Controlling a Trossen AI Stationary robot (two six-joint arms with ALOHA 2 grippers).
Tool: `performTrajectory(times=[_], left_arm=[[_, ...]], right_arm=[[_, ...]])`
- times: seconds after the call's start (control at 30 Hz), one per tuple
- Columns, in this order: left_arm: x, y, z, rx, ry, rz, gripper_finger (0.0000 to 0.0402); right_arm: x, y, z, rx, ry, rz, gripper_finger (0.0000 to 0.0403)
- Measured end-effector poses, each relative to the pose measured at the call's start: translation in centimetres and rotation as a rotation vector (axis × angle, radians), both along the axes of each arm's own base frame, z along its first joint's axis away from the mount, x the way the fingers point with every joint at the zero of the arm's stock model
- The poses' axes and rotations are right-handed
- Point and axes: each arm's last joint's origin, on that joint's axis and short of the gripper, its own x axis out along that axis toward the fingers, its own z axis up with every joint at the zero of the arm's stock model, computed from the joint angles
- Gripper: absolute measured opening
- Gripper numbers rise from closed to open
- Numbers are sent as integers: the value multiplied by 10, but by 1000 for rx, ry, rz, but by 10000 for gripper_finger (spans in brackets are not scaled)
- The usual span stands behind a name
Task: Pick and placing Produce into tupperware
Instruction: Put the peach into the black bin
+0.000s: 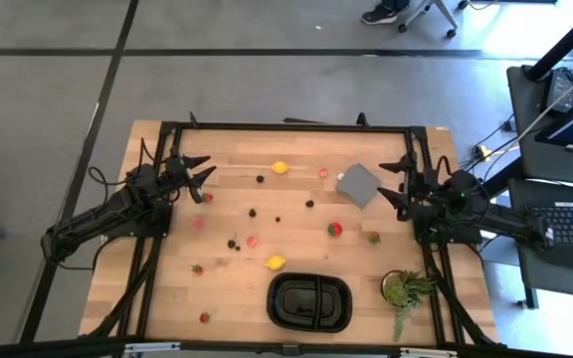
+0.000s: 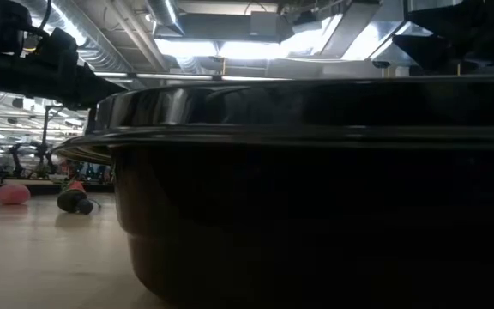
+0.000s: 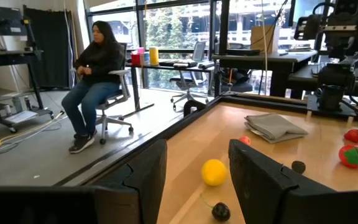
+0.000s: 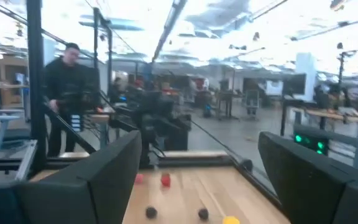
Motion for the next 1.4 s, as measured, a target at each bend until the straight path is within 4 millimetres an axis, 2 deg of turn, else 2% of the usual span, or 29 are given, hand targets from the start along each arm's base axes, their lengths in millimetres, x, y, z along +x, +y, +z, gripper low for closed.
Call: performTrajectory(times=[0.23,0.43,0.57,0.73,0.87,1.03,1.23,1.4], left_arm=[[0,0,0,1,-2,0,165],[0,0,1,6,-9,0,165],[0,0,1,6,-9,0,165],[0,0,1,5,-9,0,165],[0,0,1,4,-7,0,165],[0,0,0,1,-3,0,165],[0,0,-1,-12,4,0,165],[0,0,-1,-12,5,0,165]], right_arm=[[14,-6,-1,19,47,-81,326],[37,-14,27,62,135,-104,326],[65,-24,49,111,285,-149,326],[106,-37,61,123,617,-187,326],[135,-45,50,98,917,-168,326],[167,-58,23,90,1116,-164,326],[181,-82,-17,89,1277,-177,326],[186,-101,-39,94,1318,-185,326]])
